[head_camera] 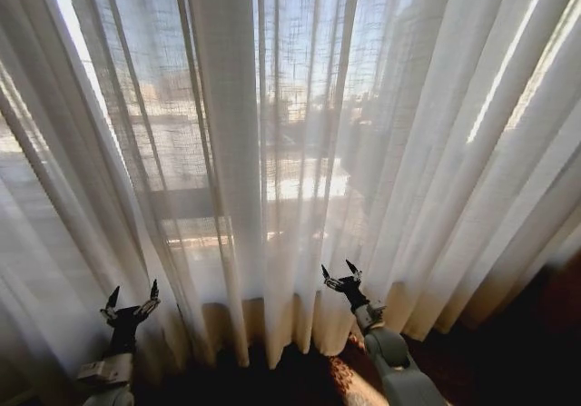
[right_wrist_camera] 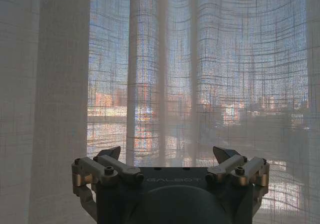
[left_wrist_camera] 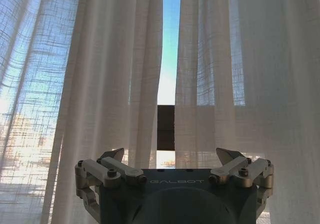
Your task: Open the curtains by pulling them apart, changing their state from closed to fully open.
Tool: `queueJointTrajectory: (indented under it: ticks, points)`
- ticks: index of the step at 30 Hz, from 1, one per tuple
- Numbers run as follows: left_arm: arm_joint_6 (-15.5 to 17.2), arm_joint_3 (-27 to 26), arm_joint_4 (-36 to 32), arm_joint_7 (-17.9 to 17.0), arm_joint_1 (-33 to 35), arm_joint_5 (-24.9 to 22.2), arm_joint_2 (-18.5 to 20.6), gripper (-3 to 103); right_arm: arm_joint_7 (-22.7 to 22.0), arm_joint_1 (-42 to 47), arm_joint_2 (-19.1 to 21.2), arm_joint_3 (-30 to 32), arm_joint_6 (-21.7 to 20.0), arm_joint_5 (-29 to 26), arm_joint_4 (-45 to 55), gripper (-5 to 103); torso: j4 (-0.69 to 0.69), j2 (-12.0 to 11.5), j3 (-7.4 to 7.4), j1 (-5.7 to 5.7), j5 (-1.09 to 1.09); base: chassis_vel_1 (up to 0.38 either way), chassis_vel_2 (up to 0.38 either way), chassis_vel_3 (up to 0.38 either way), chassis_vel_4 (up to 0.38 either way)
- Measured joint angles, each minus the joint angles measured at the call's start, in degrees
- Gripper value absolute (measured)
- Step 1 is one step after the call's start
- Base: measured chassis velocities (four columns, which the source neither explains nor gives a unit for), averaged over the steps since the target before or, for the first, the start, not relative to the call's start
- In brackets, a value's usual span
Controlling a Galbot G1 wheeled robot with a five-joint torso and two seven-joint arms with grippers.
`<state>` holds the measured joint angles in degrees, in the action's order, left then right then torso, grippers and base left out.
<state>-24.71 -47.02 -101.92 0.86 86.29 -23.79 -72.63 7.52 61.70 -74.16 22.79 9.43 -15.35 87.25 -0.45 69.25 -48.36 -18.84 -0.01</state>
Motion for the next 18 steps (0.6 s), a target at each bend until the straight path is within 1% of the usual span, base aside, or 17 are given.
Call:
queueJointTrajectory:
  ticks: [3, 4, 7, 14, 18]
  points:
    - [0.0, 0.01, 0.0, 0.0, -0.01, 0.0, 0.0, 100, -1.11, -3.67, -0.72, -2.37, -0.4, -1.51, -4.57, 100, -0.01, -0.03, -0.03, -0.06, 0.01, 0.0, 0.0, 0.0, 0.0]
    - [0.0, 0.01, 0.0, 0.0, -0.01, 0.0, 0.0, 100, -1.11, -3.67, -0.72, -2.37, -0.4, -1.51, -4.57, 100, -0.01, -0.03, -0.03, -0.06, 0.01, 0.0, 0.0, 0.0, 0.0]
    - [0.0, 0.0, 0.0, 0.0, -0.02, 0.0, 0.0, 100, -2.27, -7.74, -1.89, -3.91, -0.62, -2.45, -9.52, 100, 0.0, -0.04, -0.04, -0.08, 0.0, 0.0, 0.0, 0.0, 0.0]
    - [0.0, 0.0, 0.0, 0.0, -0.01, 0.0, 0.0, 100, -2.98, -13.5, -3.18, -5.04, -0.48, -2.17, -14.84, 100, -0.01, -0.04, -0.02, -0.05, 0.01, 0.0, 0.0, 0.0, 0.0]
    - [0.0, 0.0, 0.0, 0.0, -0.01, 0.0, 0.01, 100, -4.08, -17.35, -3.99, -5.21, 0.08, -0.89, -19.11, 100, -0.01, -0.04, -0.03, -0.06, 0.0, 0.0, 0.0, 0.0, 0.0]
